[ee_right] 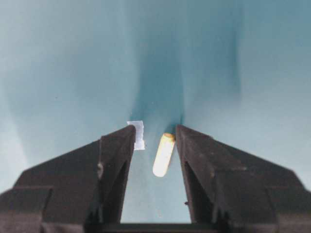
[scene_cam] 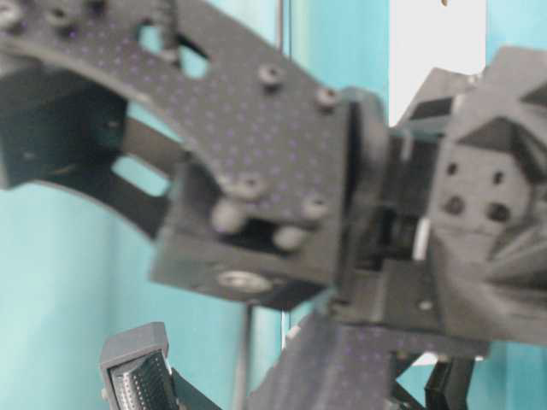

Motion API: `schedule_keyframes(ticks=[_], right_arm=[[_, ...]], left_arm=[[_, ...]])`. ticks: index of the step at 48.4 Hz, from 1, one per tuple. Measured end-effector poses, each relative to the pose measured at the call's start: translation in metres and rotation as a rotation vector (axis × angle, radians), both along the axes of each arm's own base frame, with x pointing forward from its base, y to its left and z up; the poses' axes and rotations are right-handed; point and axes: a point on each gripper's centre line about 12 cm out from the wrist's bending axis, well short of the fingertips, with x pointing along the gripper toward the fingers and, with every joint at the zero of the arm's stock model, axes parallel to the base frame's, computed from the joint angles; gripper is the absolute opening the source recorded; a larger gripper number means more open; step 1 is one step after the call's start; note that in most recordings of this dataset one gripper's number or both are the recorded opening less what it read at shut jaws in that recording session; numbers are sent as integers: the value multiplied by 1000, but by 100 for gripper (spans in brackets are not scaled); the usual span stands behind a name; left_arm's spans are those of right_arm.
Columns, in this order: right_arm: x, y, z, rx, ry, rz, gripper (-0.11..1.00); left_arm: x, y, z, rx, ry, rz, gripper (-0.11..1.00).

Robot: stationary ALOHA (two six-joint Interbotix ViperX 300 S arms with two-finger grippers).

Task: Insert the rod into the hole on the wooden board.
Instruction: 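Close the right gripper around the wooden peg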

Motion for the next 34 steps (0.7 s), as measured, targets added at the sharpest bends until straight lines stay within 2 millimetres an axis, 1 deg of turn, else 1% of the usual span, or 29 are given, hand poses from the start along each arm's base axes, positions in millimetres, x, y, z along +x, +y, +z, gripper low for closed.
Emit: schedule_keyframes(ticks=[11,18,22,34], right_arm=[[0,1,-1,1,-3,2,39],[1,0,0,3,-7,-1,26],[1,1,-1,4,-10,-1,21],[2,2,-1,7,-15,0,20]], left_arm=[[0,0,0,1,0,-1,99],[0,0,0,2,-2,-2,99],[0,0,0,2,0,-2,99],[0,0,0,1,0,-1,99]])
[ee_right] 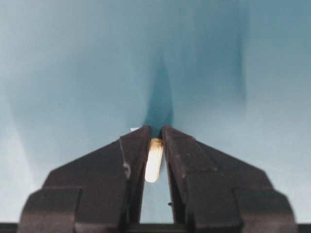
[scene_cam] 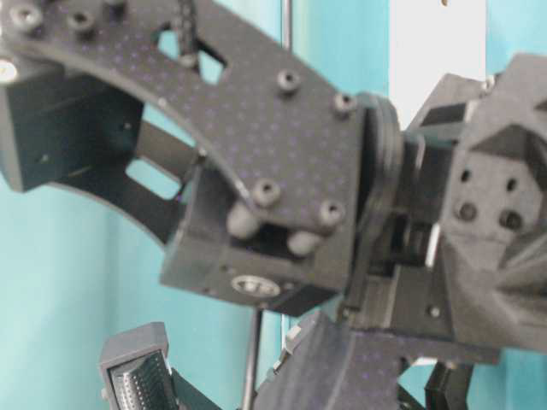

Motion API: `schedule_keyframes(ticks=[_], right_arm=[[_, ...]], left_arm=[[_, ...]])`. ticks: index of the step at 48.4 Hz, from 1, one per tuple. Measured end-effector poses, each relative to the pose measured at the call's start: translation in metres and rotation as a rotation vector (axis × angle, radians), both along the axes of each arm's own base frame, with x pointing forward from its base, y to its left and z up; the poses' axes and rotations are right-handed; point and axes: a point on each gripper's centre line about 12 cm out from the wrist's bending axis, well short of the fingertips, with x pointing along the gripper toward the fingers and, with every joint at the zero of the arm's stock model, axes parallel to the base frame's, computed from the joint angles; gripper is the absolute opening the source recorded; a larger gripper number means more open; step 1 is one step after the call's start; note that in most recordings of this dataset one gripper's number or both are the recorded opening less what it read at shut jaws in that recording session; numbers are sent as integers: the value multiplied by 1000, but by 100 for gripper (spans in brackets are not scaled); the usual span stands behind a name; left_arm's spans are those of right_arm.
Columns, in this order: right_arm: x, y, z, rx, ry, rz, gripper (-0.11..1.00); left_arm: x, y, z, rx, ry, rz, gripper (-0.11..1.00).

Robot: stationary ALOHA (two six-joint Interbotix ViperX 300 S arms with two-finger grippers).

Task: Insert the rod into the hole on the wooden board.
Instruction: 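Close the right gripper around the wooden peg, then lift the peg with the right gripper toward the board's right end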

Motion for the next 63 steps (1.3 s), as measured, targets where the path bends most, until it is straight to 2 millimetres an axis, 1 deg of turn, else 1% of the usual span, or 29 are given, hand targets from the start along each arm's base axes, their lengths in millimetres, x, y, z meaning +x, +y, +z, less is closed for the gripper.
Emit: schedule_keyframes(ticks=[7,12,43,47,56,63], right_arm=[[0,0,0,1,0,-1,16],[0,0,0,1,-1,0,11],[2,0,3,-3,-12,4,11],[3,-1,11,-8,-32,10,11],[4,-2,46,7,-111,16,11],[2,-2,68,19,-154,18,11]], left_arm=[[0,0,0,0,0,0,99],[0,0,0,1,-2,-1,99],[0,-1,0,0,0,-3,99],[0,-1,0,1,1,-4,99],[0,-2,0,1,0,-6,99],[0,-2,0,0,2,-5,99]])
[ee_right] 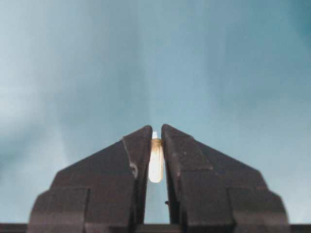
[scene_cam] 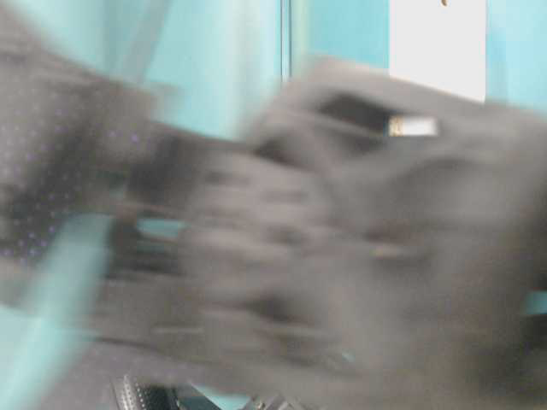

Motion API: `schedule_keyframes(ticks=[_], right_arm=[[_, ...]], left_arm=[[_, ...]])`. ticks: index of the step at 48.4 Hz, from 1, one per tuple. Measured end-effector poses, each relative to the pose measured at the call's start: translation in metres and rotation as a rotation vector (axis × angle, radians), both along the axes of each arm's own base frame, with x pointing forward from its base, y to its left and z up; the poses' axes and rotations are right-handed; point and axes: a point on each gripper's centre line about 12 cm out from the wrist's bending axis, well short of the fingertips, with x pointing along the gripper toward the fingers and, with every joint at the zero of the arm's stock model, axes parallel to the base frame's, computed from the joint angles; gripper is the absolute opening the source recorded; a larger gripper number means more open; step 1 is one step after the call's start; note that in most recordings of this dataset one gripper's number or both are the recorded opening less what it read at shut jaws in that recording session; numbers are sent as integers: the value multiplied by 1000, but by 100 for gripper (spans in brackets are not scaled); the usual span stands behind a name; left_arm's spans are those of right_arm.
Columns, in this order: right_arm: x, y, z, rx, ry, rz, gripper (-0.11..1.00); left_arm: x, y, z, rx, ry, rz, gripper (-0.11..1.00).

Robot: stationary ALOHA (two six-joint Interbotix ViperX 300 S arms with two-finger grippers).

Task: Insert the rod into the hole on the wooden board.
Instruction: 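Lift the peg with the right gripper toward the board's right end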

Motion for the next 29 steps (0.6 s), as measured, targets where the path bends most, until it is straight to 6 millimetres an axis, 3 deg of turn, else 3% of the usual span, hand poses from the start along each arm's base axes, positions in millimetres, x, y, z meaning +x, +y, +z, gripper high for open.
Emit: schedule_keyframes(ticks=[8,29], right_arm=[[-1,-4,19,-6,-63,12,11],[-26,-36,31,-73,-235,64,11]], left_arm=[[0,0,0,0,-2,0,99],[0,0,0,0,0,0,99]])
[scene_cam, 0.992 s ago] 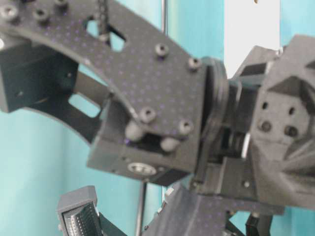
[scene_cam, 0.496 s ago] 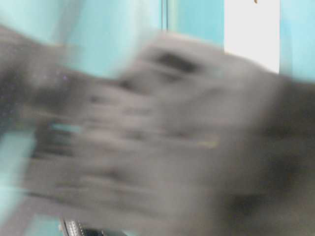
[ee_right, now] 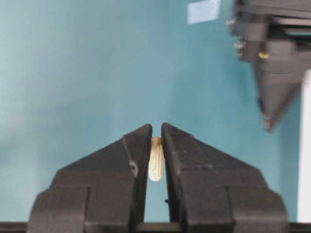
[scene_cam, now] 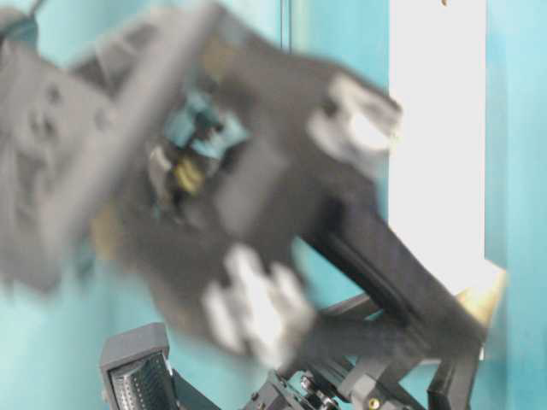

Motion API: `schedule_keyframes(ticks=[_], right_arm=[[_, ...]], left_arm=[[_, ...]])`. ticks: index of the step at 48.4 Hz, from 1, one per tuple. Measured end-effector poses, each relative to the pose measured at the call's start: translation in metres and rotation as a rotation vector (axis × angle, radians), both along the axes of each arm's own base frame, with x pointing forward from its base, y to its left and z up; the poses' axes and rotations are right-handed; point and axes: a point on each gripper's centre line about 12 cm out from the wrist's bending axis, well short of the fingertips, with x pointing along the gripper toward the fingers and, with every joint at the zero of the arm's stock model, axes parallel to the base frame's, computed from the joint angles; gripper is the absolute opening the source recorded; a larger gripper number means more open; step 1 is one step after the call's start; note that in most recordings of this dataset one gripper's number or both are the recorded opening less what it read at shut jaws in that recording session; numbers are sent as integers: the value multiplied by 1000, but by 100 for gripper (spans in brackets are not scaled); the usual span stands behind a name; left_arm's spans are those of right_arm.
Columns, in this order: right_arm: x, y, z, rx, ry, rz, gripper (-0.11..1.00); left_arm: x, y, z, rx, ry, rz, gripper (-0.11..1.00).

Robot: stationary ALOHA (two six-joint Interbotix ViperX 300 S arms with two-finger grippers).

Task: Insert the rod into the hole on the wooden board.
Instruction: 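Lift the peg with the right gripper toward the board's right end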

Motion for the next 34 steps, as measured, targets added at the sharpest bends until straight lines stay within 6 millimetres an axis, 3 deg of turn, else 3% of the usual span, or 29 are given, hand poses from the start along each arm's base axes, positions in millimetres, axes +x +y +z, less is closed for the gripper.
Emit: schedule_keyframes(ticks=[34], right_arm=[[-26,-50,12,73,-312,36,11]], left_arm=[[-2,1,-3,-20,16,19,99]])
